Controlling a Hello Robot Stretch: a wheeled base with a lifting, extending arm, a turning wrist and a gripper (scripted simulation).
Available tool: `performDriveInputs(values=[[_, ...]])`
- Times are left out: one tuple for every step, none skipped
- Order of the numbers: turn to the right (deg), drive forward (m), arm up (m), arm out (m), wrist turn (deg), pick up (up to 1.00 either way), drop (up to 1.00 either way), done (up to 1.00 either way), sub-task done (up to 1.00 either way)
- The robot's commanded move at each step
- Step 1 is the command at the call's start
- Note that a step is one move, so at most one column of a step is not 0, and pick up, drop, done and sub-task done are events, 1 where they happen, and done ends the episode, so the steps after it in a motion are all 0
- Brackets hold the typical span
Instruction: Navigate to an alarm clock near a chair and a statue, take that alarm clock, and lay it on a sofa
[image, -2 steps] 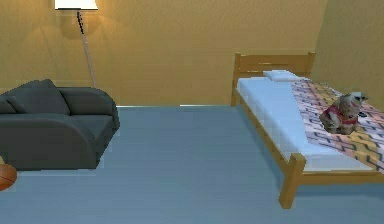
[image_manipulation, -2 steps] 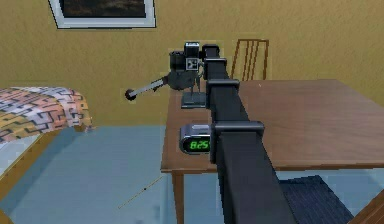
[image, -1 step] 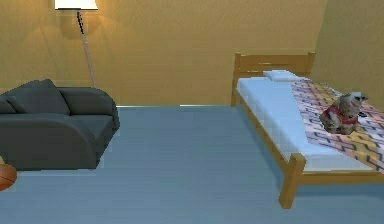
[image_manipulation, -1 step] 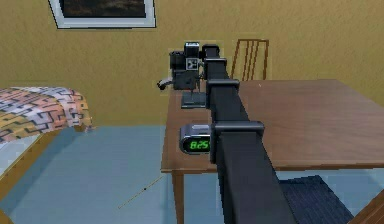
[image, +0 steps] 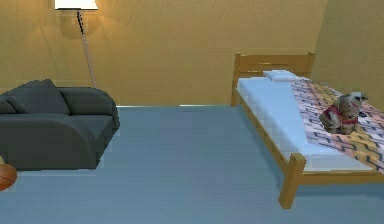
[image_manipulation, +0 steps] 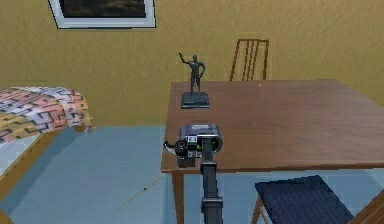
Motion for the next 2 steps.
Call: performDriveInputs(values=[[0.0,0.0,0.0,0.0,0.0,1.0,0.0,0.0,0.0],[0.0,0.0,0.1,0.0,0.0,0.0,0.0,0.0,0.0]])
